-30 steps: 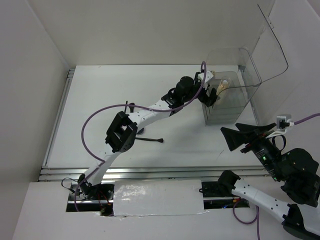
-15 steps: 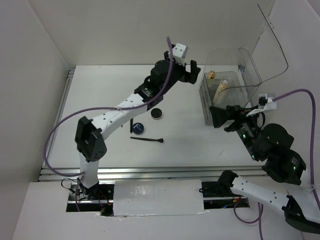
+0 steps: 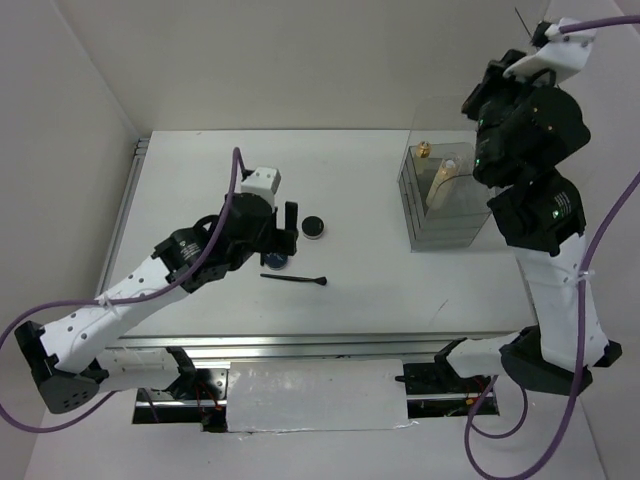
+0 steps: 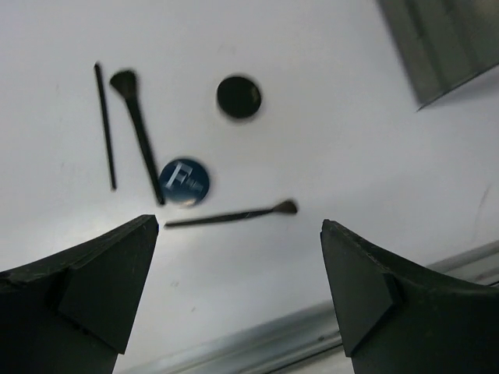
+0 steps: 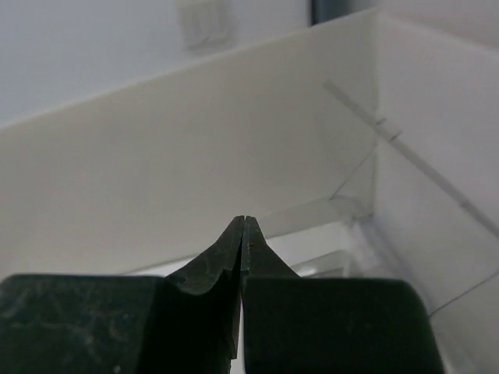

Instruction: Organize the makeup

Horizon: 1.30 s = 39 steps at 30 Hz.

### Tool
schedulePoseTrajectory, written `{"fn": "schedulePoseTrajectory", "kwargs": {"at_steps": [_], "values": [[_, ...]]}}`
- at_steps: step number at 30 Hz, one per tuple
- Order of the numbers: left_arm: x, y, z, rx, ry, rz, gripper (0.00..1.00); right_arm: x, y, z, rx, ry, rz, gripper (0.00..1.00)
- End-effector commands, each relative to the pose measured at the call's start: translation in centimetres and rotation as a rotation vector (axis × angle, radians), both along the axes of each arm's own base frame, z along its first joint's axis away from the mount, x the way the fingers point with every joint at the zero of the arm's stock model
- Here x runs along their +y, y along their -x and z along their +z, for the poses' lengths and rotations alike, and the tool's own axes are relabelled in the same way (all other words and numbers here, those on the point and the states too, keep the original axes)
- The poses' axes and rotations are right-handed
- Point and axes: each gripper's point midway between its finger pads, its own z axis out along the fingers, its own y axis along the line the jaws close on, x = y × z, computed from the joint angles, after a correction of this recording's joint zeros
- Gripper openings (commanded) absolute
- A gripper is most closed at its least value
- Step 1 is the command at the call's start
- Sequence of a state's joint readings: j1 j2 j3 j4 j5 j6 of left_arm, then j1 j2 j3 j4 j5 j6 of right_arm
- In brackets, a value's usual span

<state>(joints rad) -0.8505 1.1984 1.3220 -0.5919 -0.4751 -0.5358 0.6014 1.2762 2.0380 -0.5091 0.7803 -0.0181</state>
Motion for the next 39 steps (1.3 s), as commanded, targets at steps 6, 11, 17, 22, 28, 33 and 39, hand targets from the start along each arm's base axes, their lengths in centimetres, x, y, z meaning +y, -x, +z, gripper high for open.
{"fn": "schedulePoseTrajectory", "kwargs": {"at_steps": [6,11,17,22,28,33,39], "values": [[7.4,4.5,-5.6,0.104,-0.242,0.057,0.99,-12.4,-0.9,5.5,-0.135,0.071,-0.528,0.00],[8.5,5.6,-7.0,0.091,-0.227,0.044,0.99,-15.5,-2.3,5.4,-0.122,0.152,-0.578,0.00],[7.6,6.4,-8.4,0.104,-0.218,-0.027,0.99,-17.1,-4.3,4.1,-0.076,0.214,-0.465,0.00],[6.9,6.6,-9.2,0.128,-0.232,-0.068,0.99,-18.4,-5.3,1.7,-0.027,0.252,-0.438,0.00],[6.8,6.8,-9.1,0.120,-0.221,-0.075,0.99,-20.3,-4.6,1.7,-0.055,0.225,-0.416,0.00],[6.7,7.1,-8.8,0.108,-0.207,-0.094,1.00,-20.1,-6.6,-1.0,-0.007,0.221,-0.277,0.00],[6.6,7.3,-8.5,0.095,-0.193,-0.105,0.99,-18.0,-8.2,-3.6,0.053,0.273,-0.117,0.00]]}}
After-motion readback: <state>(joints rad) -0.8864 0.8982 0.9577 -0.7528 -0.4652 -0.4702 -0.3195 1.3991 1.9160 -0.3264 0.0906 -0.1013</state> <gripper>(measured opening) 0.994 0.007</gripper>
